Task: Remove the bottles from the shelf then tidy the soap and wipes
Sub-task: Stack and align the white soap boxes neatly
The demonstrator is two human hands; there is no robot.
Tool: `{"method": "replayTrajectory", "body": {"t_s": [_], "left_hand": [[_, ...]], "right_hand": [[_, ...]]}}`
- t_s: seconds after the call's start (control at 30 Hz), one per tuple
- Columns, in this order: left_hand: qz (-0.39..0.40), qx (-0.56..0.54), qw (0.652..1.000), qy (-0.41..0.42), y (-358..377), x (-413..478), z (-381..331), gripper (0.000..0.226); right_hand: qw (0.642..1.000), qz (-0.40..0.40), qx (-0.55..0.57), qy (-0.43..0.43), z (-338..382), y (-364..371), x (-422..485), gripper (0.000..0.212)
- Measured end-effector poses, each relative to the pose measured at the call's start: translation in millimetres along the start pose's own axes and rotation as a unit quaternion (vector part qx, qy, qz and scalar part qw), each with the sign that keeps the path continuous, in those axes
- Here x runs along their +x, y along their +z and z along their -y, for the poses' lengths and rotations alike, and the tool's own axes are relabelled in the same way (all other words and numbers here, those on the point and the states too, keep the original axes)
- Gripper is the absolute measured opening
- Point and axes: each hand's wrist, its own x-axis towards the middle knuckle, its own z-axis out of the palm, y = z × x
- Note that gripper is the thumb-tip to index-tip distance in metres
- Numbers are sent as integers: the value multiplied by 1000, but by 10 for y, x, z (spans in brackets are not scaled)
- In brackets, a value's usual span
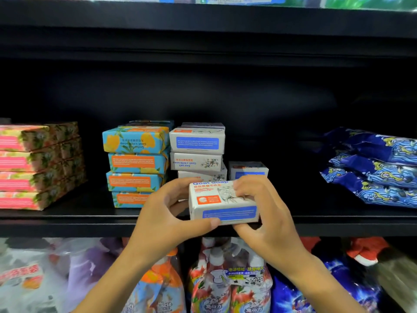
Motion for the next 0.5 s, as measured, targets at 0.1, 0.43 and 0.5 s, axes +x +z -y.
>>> {"method": "replayTrajectory", "body": {"t_s": [0.1,0.43,0.5], "left_hand": [[-26,41,999,0,-110,-38,43,65],[-77,178,981,23,-143,-90,255,65],[-85,235,966,62,-129,-94,302,57]], "right_hand": [[997,33,-1,76,-111,-58,-73,50],[964,112,-189,151,-321,-123,-296,53],[965,104,-194,145,-314,-121,-301,52]]}}
